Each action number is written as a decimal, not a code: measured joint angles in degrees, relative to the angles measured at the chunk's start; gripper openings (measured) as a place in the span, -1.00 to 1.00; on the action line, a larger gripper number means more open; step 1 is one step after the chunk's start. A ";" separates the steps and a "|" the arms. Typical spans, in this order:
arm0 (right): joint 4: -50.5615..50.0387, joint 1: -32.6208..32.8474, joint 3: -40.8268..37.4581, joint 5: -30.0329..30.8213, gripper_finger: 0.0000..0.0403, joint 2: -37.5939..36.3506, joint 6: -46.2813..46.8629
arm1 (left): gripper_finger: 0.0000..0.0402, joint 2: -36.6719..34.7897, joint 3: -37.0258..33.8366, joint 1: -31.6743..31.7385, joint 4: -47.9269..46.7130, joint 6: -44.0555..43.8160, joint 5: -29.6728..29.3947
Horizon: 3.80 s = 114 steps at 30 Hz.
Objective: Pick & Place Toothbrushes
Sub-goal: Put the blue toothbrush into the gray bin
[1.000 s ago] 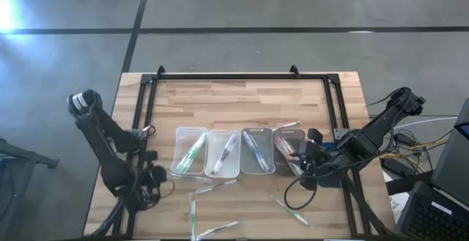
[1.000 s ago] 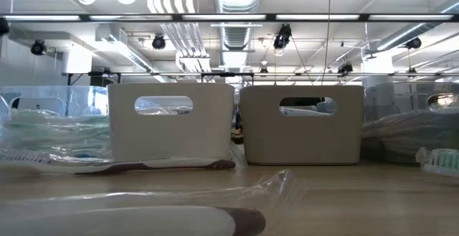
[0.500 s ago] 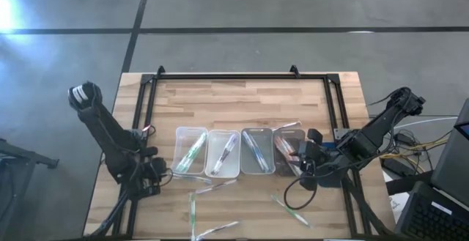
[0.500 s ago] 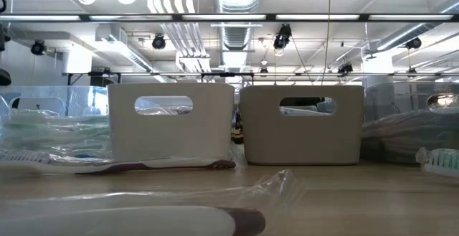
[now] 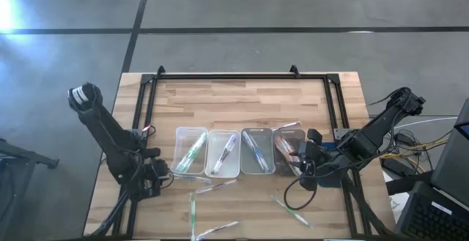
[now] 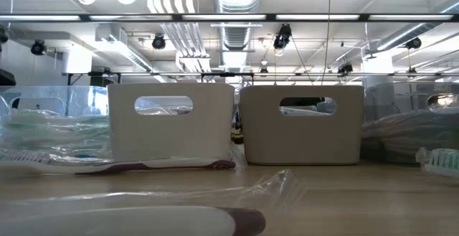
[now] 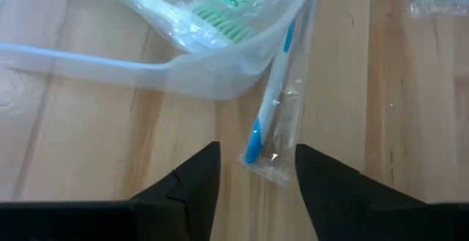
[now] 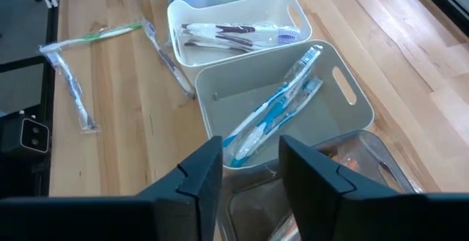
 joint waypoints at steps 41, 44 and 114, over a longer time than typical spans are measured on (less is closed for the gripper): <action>0.15 0.01 0.00 0.00 -0.73 0.00 -0.46 | -0.17 6.42 -2.64 2.38 13.28 4.87 0.56; 0.13 0.01 0.00 -0.02 -0.74 0.00 -0.47 | -0.27 6.38 -2.64 2.38 13.32 4.84 0.83; 3.21 -1.04 -0.98 12.55 -0.09 4.89 -0.75 | -0.85 6.48 22.58 26.69 30.94 55.92 -23.69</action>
